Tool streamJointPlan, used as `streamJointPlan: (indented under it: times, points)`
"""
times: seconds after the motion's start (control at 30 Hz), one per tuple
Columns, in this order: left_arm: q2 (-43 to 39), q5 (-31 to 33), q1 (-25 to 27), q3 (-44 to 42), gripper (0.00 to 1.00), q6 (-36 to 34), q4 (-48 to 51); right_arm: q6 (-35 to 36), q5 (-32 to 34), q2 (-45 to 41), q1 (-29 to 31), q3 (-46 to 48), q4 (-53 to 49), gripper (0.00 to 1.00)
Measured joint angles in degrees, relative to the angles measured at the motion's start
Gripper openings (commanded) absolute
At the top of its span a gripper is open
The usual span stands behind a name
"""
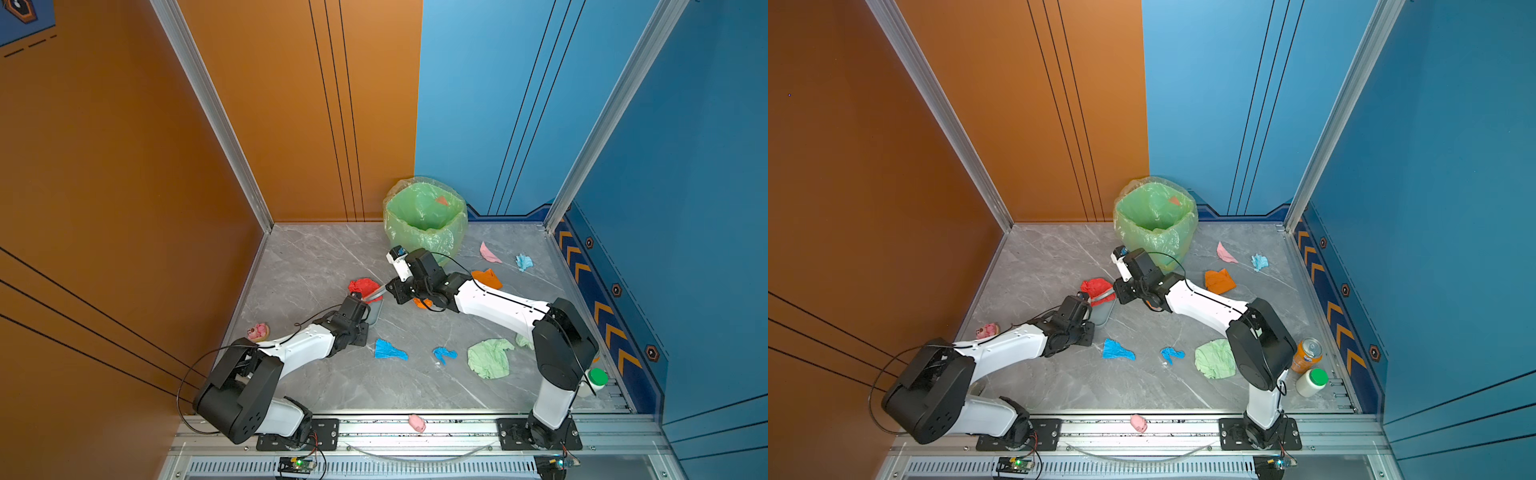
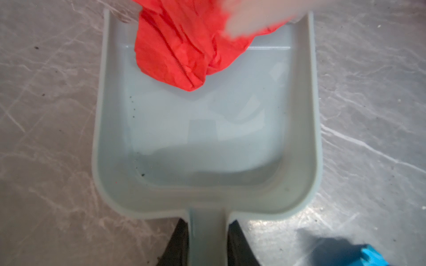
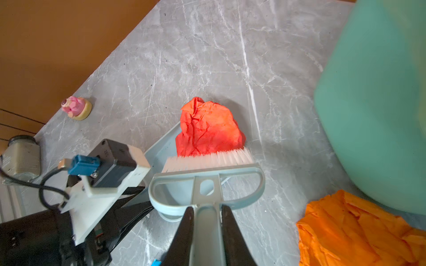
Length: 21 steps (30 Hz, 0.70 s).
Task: Sweep away the paper scraps from the table
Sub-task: 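Sweep the red scrap with the right gripper's brush into the left gripper's dustpan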
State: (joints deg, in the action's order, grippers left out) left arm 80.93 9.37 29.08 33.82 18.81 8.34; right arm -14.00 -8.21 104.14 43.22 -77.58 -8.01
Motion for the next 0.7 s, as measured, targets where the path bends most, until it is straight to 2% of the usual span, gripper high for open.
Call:
streamJointPlan:
  times: [0.23,0.5,0.7]
  points:
    - [0.0,0.0,0.2,0.0,0.00,0.0,0.0,-0.5,6.8,2.7,-0.9,-2.4,0.7,0.00]
    - [0.0,0.0,0.3,0.0,0.00,0.0,0.0,-1.2,9.9,9.3,0.1,-6.1,2.6,0.00]
    - [0.0,0.0,0.3,0.0,0.00,0.0,0.0,0.1,12.0,10.2,2.1,-6.6,1.9,0.00]
